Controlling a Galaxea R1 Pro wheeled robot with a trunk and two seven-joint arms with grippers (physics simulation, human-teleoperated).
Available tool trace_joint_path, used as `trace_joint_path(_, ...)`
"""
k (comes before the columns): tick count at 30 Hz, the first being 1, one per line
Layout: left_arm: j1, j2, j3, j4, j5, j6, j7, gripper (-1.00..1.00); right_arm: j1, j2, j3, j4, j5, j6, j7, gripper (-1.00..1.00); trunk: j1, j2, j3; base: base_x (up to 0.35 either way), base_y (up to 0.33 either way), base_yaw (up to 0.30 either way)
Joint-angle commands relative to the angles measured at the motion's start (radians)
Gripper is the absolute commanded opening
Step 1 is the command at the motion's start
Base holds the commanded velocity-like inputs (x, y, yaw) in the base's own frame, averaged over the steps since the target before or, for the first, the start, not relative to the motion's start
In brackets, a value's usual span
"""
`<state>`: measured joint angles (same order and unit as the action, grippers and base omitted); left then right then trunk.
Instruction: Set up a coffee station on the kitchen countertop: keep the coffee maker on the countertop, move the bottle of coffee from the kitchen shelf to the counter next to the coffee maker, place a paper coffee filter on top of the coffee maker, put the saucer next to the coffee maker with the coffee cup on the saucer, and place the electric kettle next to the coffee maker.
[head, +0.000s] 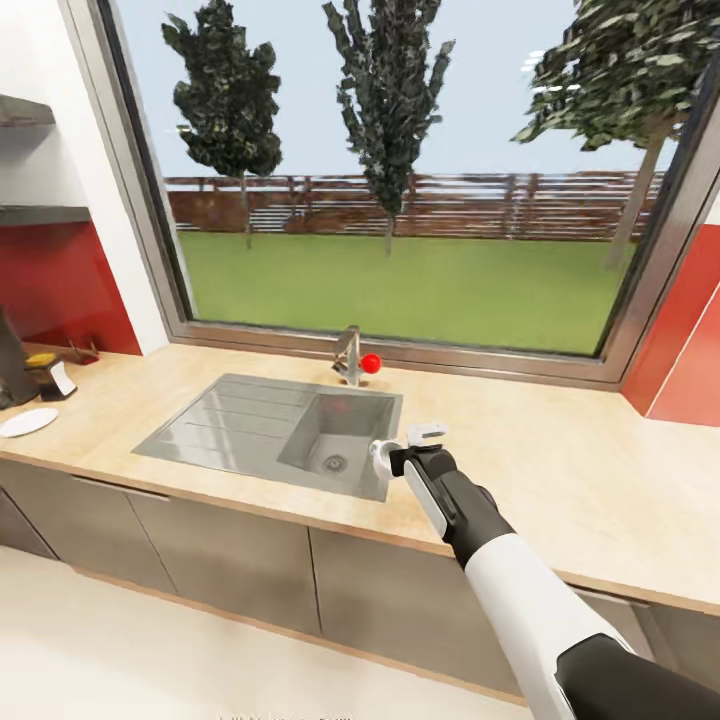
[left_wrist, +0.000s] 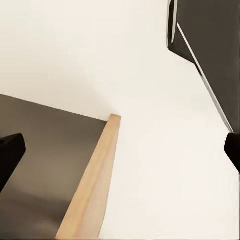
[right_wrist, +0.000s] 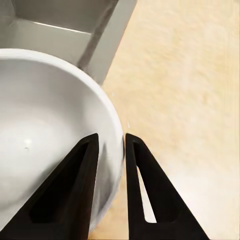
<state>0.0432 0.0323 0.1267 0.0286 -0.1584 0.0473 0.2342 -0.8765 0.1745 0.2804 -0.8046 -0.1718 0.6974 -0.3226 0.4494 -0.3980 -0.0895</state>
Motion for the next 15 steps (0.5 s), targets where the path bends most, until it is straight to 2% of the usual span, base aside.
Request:
trace_joint_path(1, 0.0, 0.0, 0.008, -0.001, -0.011, 0.003, 0.003, 1.0, -0.001, 0.0, 0.002, -0.001, -0.011, 0.002, -0.006, -1.0, 0.001, -0.002, -0.003, 0.0, 0.0, 0.234)
trace_joint_path(15, 0.0, 0.0, 0.008, -0.001, -0.01, 0.003, 0.001, 1.0, -0.001, 0.0, 0.003, -0.005, -0.011, 0.001, -0.008, -1.0, 0.001, -0.002, -0.013, 0.0, 0.0, 0.255)
